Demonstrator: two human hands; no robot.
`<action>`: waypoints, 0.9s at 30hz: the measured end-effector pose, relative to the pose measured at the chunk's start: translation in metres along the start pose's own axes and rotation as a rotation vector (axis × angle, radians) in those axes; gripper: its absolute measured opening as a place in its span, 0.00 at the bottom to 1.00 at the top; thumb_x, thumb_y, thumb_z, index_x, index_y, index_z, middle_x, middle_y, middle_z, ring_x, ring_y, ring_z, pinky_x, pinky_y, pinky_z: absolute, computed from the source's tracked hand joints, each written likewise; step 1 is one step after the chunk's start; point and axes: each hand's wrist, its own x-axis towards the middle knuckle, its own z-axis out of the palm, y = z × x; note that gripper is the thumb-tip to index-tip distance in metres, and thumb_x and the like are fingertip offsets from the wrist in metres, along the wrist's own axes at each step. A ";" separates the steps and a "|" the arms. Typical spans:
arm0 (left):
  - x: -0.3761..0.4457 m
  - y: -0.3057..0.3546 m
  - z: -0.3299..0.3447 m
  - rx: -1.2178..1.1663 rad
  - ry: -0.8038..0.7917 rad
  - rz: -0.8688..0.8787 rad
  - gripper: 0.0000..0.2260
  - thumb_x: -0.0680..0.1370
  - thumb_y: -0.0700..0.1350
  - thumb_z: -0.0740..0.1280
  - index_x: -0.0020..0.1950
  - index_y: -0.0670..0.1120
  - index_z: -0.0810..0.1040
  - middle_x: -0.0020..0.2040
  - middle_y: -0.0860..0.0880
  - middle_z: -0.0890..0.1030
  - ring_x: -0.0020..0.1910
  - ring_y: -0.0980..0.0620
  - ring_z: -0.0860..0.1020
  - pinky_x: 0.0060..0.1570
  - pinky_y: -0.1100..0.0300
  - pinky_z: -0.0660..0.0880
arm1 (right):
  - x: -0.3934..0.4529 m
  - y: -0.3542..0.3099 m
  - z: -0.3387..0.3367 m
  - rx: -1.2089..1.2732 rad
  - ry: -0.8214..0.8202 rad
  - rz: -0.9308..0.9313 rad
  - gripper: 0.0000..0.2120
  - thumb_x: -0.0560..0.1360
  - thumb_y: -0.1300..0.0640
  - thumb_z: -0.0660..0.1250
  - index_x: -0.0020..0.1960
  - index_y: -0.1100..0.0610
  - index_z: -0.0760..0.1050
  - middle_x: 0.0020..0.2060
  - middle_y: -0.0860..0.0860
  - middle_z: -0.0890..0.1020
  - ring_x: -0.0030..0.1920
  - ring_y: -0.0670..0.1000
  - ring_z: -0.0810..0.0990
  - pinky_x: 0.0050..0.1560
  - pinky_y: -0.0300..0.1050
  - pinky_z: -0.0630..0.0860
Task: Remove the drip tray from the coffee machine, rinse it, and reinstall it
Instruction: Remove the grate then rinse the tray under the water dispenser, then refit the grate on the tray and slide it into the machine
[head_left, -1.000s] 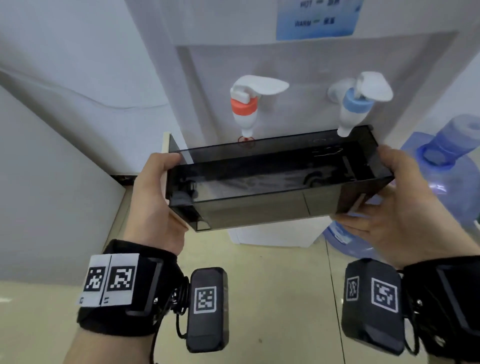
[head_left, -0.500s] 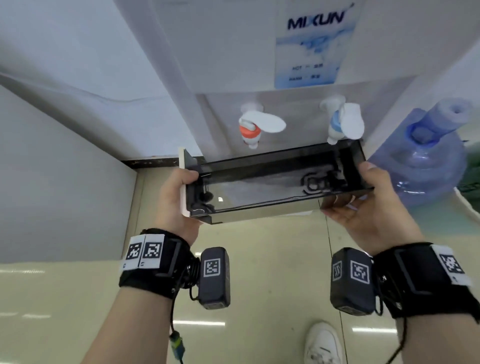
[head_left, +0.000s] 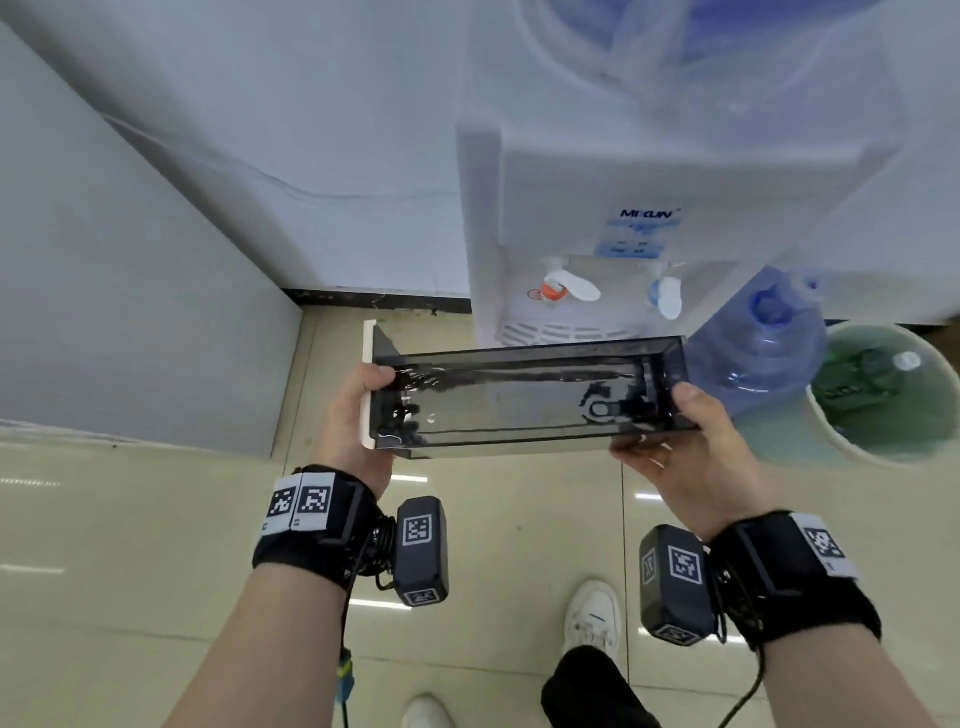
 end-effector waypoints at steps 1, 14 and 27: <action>0.014 0.006 -0.009 0.012 -0.015 -0.003 0.27 0.62 0.53 0.72 0.57 0.41 0.78 0.48 0.41 0.78 0.41 0.44 0.77 0.39 0.52 0.74 | 0.011 0.005 0.010 0.002 -0.004 -0.005 0.24 0.67 0.45 0.70 0.56 0.59 0.75 0.45 0.60 0.78 0.43 0.58 0.78 0.59 0.60 0.75; 0.176 -0.009 -0.031 0.029 0.017 -0.201 0.23 0.69 0.51 0.69 0.61 0.42 0.77 0.46 0.41 0.78 0.39 0.45 0.76 0.33 0.55 0.70 | 0.158 0.029 0.042 -0.028 0.098 0.077 0.26 0.67 0.37 0.71 0.54 0.55 0.82 0.42 0.57 0.78 0.39 0.56 0.74 0.61 0.63 0.73; 0.336 -0.030 -0.052 0.106 0.054 -0.381 0.11 0.74 0.51 0.69 0.49 0.46 0.85 0.42 0.46 0.82 0.38 0.44 0.78 0.39 0.54 0.73 | 0.306 0.077 0.049 -0.035 0.226 0.274 0.22 0.64 0.32 0.72 0.51 0.45 0.86 0.53 0.54 0.86 0.53 0.57 0.82 0.53 0.59 0.78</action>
